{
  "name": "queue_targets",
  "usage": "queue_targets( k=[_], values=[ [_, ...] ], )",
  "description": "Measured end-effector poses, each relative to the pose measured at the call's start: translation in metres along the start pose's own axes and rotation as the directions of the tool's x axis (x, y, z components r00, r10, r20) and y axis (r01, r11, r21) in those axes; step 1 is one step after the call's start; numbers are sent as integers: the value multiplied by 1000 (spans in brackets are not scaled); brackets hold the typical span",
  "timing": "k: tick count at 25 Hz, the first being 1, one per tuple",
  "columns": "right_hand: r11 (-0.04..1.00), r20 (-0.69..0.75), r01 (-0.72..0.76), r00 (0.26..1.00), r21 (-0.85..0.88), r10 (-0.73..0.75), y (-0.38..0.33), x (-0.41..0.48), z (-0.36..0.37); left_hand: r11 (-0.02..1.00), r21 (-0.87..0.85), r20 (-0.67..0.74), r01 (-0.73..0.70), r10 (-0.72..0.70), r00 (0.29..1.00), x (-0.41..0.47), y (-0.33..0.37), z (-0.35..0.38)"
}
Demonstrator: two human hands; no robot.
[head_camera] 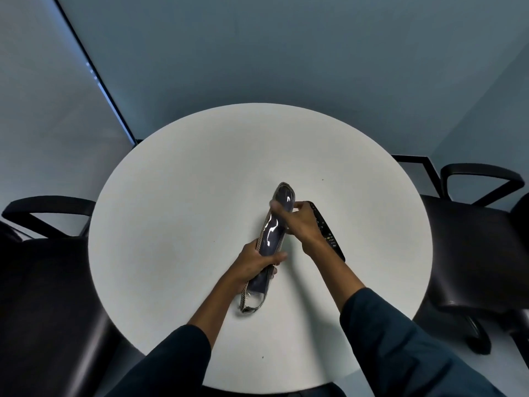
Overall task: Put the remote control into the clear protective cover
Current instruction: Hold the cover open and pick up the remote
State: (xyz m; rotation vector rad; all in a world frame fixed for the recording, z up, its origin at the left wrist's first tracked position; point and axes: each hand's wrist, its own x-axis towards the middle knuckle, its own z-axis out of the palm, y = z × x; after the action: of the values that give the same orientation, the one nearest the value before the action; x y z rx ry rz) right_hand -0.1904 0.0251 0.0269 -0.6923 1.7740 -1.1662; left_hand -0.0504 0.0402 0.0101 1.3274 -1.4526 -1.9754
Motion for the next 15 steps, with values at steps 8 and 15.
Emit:
queue_targets(
  k=[8,15],
  values=[
    [534,-272,-201,961,-821,-57,67,5,-39,935,-342,-81,93,-128,988,8,-6,-1],
    [713,-111,50,978,-699,-178,61,-27,-43,537,-843,-32,43,-129,991,26,10,-10]
  ],
)
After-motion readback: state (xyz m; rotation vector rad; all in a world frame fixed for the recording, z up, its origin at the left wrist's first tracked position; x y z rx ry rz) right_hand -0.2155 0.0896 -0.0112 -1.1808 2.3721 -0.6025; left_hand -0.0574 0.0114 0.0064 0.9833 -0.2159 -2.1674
